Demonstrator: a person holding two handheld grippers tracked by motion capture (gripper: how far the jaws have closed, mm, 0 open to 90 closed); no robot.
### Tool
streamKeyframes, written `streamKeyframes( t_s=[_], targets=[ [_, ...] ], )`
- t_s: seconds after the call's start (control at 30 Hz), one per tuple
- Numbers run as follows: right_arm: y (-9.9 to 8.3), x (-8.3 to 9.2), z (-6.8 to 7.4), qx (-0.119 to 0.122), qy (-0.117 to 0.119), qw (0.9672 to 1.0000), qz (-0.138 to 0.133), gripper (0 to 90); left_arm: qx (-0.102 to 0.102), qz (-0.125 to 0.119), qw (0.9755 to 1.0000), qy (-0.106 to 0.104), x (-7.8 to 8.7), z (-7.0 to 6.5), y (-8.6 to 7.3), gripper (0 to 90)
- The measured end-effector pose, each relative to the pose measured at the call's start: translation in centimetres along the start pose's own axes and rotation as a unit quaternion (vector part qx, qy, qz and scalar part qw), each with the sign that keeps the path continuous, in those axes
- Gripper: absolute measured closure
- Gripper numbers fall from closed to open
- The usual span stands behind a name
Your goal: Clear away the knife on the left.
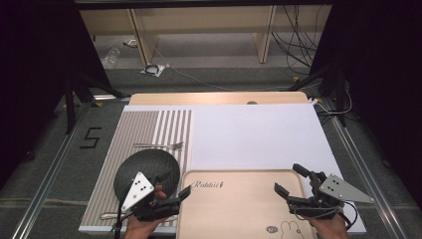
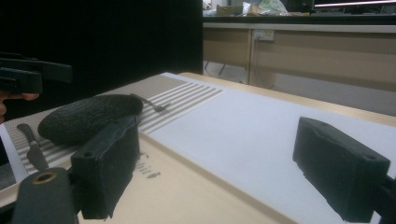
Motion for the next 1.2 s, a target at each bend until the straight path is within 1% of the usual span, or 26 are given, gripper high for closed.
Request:
streamKeyframes(
  t_s=[0.57, 0.6, 0.7, 0.8, 0.83, 0.97, 1.03, 1.1, 1.13, 1.17, 1.2],
  targets=[
    [0.06, 0.0, 0.05, 0.001, 0.0, 1.0, -0.002, 15.6, -0.001, 0.001, 1.0, 0.0, 0.29, 0.09, 0.2, 18.2],
    [0.06, 0.03, 0.04, 0.001, 0.0, 1.0, -0.001, 15.6, -0.006, 0.002, 1.0, 0.002, 0.4, 0.18, 0.27, 18.2],
    [0.07, 0.04, 0.05, 0.0, 0.0, 1.0, -0.002, 15.6, -0.009, 0.005, 0.9999, 0.002, 0.52, 0.26, 0.27, 18.2],
    [0.09, 0.04, 0.04, 0.0, 0.0, 1.0, -0.003, 15.7, -0.003, 0.022, 0.9997, -0.006, 0.57, 0.35, 0.1, 18.1],
    [0.09, 0.04, 0.05, -0.001, 0.0, 1.0, -0.003, 15.6, -0.005, 0.026, 0.9996, -0.006, 0.55, 0.36, 0.04, 18.1],
    [0.05, -0.04, 0.1, 0.001, 0.002, 1.0, -0.003, 15.6, -0.021, 0.038, 0.999, -0.009, 0.61, 0.27, -0.12, 18.1],
    [0.05, -0.03, 0.13, 0.0, 0.002, 1.0, -0.002, 15.7, -0.023, 0.04, 0.9989, -0.01, 0.64, 0.23, -0.12, 18.1],
    [0.05, -0.04, 0.16, 0.0, 0.003, 1.0, -0.002, 15.7, -0.033, 0.051, 0.9981, -0.01, 0.7, 0.22, -0.22, 18.1],
    [0.05, -0.05, 0.17, 0.0, 0.003, 1.0, -0.002, 15.7, -0.036, 0.056, 0.9977, -0.011, 0.72, 0.24, -0.27, 18.1],
    [0.05, -0.06, 0.17, 0.001, 0.003, 1.0, -0.002, 15.7, -0.036, 0.056, 0.9977, -0.011, 0.72, 0.24, -0.27, 18.1],
    [0.05, -0.06, 0.17, 0.001, 0.003, 1.0, -0.002, 15.7, -0.039, 0.062, 0.9972, -0.012, 0.74, 0.27, -0.34, 18.1]
  ],
)
Point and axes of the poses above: each handheld gripper's, and its own axes: x roughly backward along the jaws, y roughly out of its top, z roughly to its left, the point moved 9 cm from there along -x, roughly forward along the jaws, and after that the axes turned 12 degrees about y, right-handed, at the moved point
